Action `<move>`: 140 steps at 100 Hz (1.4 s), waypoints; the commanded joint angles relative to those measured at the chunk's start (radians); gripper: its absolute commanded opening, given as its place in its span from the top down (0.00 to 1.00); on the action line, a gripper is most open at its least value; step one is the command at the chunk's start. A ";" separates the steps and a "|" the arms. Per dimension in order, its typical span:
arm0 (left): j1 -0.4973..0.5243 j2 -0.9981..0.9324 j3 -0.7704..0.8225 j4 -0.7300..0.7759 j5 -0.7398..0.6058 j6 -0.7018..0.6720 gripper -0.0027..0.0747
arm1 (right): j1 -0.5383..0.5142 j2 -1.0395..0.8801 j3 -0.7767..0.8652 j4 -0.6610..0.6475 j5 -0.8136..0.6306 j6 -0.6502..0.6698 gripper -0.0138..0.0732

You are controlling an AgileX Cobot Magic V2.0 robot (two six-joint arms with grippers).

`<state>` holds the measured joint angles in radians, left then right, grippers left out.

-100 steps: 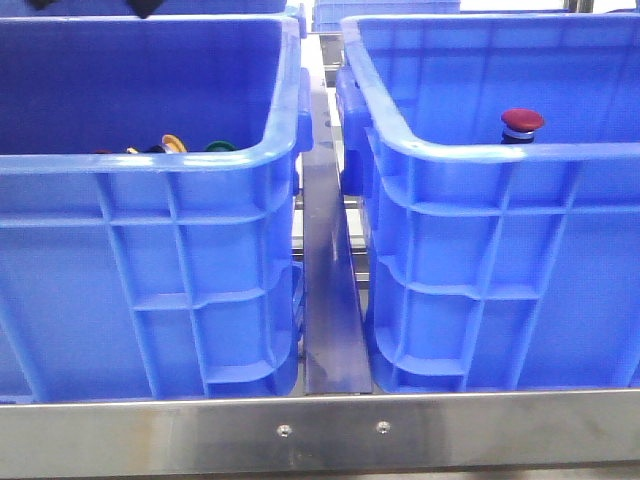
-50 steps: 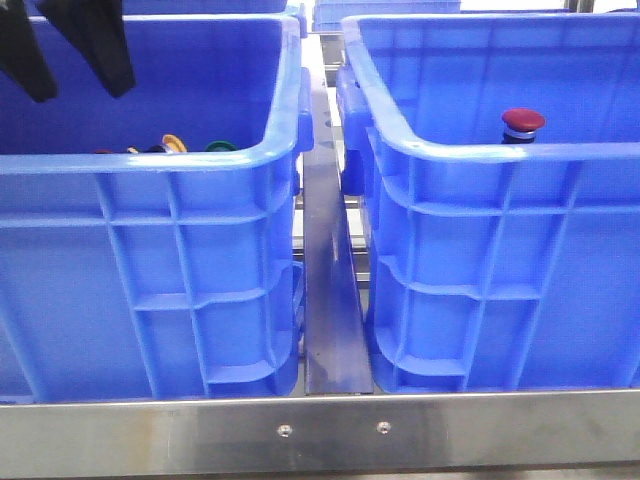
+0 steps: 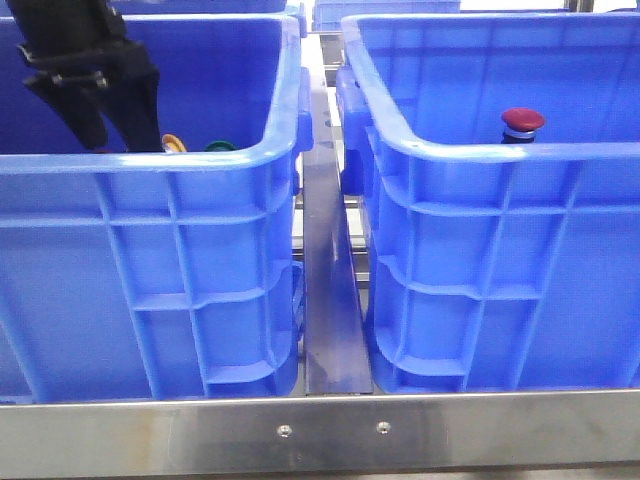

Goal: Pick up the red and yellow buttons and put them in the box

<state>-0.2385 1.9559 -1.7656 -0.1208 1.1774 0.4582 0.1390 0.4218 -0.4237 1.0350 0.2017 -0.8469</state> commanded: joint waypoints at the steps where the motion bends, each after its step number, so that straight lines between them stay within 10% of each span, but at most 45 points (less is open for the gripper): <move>1: 0.002 -0.039 -0.034 -0.011 -0.049 0.020 0.23 | -0.001 0.002 -0.025 0.011 -0.033 -0.007 0.92; 35: 0.002 0.003 -0.034 -0.011 -0.071 0.060 0.28 | -0.001 0.002 -0.025 0.011 -0.034 -0.007 0.92; 69: 0.002 -0.001 -0.034 -0.011 -0.087 0.060 0.92 | -0.001 0.002 -0.025 0.011 -0.034 -0.007 0.92; 140: -0.011 -0.260 -0.031 -0.262 -0.107 0.094 0.93 | -0.001 0.002 -0.025 0.011 -0.034 -0.007 0.92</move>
<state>-0.2385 1.7793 -1.7696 -0.3121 1.1057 0.5307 0.1390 0.4218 -0.4237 1.0350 0.2017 -0.8469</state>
